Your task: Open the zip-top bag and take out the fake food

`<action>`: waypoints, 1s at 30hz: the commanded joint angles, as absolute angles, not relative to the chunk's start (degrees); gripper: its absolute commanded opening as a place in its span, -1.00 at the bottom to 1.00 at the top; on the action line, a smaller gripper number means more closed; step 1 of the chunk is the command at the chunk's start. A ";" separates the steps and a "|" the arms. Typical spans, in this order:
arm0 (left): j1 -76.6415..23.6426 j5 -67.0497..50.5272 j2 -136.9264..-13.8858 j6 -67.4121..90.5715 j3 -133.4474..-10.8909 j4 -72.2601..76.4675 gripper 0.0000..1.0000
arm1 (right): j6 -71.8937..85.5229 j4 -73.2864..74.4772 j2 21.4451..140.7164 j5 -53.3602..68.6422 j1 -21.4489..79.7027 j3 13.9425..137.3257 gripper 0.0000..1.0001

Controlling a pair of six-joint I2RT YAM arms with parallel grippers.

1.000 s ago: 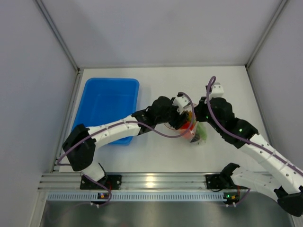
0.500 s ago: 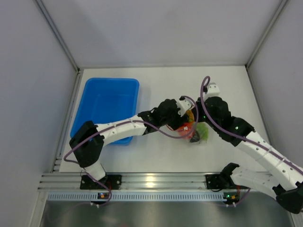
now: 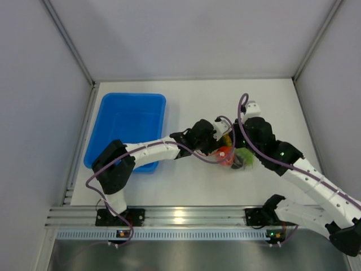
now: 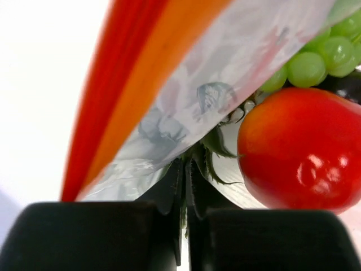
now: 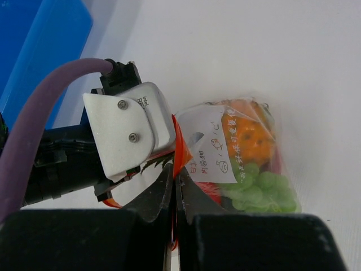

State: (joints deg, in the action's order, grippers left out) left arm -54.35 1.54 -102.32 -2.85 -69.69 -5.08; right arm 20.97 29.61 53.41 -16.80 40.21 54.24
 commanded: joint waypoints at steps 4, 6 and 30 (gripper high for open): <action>-53.79 -1.65 -101.52 -0.62 -70.32 -4.40 -1.00 | 19.51 27.07 52.38 -15.12 39.99 54.84 -1.00; -53.79 -2.89 -99.07 -0.18 -68.83 -2.39 -1.00 | 19.25 26.90 52.73 -15.29 39.99 54.84 -1.00; -53.88 -3.79 -89.12 11.07 -70.22 1.32 -1.00 | 18.28 23.91 58.27 -17.05 39.99 52.47 -1.00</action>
State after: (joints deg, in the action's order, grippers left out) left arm -53.98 -5.10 -92.31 7.73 -67.07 -3.01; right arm 18.98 27.44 58.26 -17.43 40.07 52.73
